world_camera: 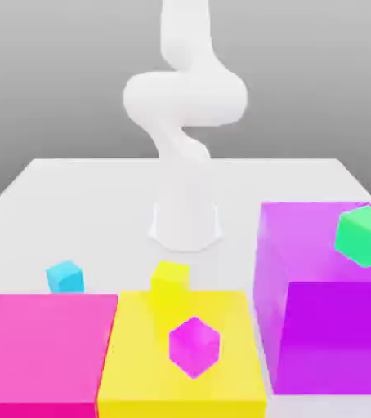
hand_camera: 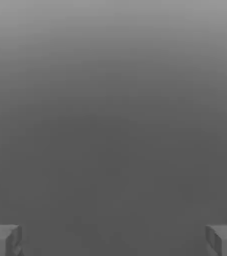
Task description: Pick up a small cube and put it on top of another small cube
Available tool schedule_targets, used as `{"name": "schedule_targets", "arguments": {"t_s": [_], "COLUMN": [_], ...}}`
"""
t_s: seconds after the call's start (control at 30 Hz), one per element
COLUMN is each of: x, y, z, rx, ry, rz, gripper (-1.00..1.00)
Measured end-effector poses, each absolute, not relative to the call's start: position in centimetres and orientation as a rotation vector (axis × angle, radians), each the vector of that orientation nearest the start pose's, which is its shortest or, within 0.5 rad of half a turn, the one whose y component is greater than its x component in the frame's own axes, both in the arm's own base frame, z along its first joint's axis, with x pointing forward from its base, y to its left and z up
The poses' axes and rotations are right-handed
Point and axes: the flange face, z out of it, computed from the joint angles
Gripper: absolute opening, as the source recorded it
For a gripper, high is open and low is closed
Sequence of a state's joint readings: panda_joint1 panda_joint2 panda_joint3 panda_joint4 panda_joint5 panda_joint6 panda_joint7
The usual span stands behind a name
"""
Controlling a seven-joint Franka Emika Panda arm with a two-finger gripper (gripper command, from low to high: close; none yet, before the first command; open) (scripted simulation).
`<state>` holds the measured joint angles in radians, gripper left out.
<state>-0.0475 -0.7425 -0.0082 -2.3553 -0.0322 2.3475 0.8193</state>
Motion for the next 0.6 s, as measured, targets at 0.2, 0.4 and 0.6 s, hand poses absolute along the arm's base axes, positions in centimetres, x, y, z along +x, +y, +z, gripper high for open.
{"name": "schedule_targets", "arguments": {"t_s": [0.2, 0.4, 0.6], "x": [40.2, 39.0, 34.0], "y": [-9.0, -16.1, -21.6], "z": [55.6, 44.5, 34.1], "rx": [-2.533, -2.527, -2.455], "ry": [1.406, 1.671, 1.919], "rz": [-0.836, -0.643, -0.415], "gripper": [0.0, 0.0, 0.0]}}
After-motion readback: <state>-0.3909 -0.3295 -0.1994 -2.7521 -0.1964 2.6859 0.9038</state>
